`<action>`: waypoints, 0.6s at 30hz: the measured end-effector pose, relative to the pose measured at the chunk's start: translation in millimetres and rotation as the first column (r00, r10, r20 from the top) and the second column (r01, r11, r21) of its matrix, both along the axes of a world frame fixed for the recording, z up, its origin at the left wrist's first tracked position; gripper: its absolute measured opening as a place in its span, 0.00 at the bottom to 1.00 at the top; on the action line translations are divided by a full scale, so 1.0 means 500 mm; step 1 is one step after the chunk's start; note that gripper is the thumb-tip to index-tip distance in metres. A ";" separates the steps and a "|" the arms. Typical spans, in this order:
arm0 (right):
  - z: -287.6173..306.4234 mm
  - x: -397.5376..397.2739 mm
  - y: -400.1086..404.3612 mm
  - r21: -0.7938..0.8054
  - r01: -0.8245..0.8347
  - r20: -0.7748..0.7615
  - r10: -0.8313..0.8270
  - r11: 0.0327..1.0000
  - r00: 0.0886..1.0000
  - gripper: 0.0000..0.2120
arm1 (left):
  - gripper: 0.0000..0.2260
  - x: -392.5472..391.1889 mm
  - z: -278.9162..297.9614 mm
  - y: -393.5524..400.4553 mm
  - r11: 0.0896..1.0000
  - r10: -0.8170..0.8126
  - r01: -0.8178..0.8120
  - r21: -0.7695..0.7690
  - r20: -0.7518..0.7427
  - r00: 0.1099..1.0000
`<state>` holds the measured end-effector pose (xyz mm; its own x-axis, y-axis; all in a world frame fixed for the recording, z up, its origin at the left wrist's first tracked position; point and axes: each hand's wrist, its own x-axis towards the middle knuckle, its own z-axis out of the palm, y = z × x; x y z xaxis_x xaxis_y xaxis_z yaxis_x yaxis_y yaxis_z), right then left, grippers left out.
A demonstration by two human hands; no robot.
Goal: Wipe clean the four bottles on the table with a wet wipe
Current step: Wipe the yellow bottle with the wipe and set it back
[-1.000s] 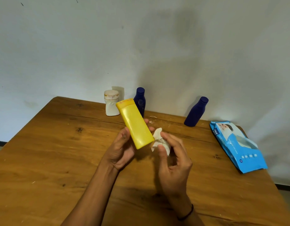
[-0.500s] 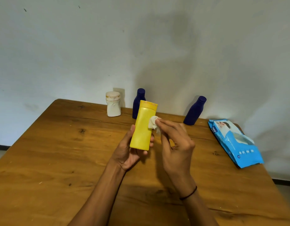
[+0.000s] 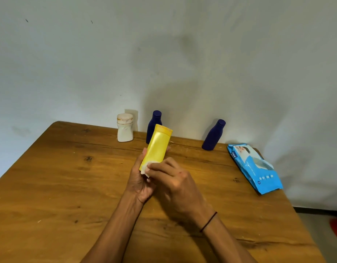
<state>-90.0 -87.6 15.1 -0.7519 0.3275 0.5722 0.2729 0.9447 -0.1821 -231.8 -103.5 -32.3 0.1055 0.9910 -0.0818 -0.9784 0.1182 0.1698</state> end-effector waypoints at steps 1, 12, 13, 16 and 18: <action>0.007 0.000 0.005 0.035 0.034 -0.011 -0.034 0.999 0.999 0.14 | 0.27 0.002 -0.003 0.001 1.000 -0.005 0.004 -0.009 -0.026 1.000; 0.036 -0.018 0.003 0.030 -0.096 0.167 0.089 0.995 0.982 0.14 | 0.34 -0.002 -0.034 0.010 0.997 -0.067 0.066 0.026 0.044 0.997; 0.034 -0.008 0.002 0.030 -0.118 0.181 0.111 0.993 0.977 0.15 | 0.33 -0.002 -0.034 0.010 0.997 -0.080 0.079 0.027 0.038 0.996; 0.038 0.013 0.019 0.041 -0.111 0.166 0.103 0.993 0.981 0.14 | 0.35 0.003 -0.035 0.010 0.998 -0.050 0.051 0.038 -0.023 0.998; 0.047 0.014 0.038 0.059 -0.050 0.160 0.040 0.997 0.986 0.16 | 0.34 0.003 -0.041 0.012 1.000 -0.003 0.003 0.005 -0.067 0.998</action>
<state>-83.1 -68.5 38.7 -0.8479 0.2590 0.4626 0.2509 0.9647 -0.0803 -230.2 -97.3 -52.9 0.1032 0.9911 -0.0841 -0.9643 0.1204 0.2359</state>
